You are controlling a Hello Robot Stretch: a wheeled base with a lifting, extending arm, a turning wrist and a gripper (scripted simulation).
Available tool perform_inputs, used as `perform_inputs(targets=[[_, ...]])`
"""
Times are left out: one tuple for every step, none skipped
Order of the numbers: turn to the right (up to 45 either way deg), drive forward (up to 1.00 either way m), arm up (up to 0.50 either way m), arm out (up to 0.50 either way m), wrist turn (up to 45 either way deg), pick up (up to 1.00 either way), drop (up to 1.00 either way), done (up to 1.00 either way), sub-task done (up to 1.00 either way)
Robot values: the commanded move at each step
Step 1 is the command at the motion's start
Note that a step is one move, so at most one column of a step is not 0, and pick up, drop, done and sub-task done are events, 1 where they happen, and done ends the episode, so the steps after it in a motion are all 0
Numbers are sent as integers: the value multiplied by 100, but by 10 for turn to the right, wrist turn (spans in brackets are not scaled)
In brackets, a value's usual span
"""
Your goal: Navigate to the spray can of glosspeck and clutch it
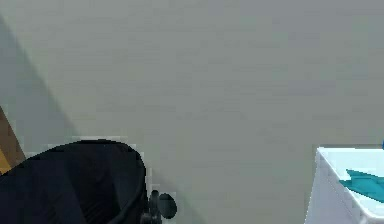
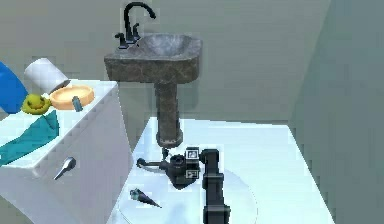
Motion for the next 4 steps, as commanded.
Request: perform_inputs(targets=[[0, 0, -30, 0, 0, 0, 0, 0, 0], [0, 0, 0, 0, 0, 100, 0, 0, 0], [0, 0, 10, 0, 0, 0, 0, 0, 0], [0, 0, 0, 0, 0, 0, 0, 100, 0]])
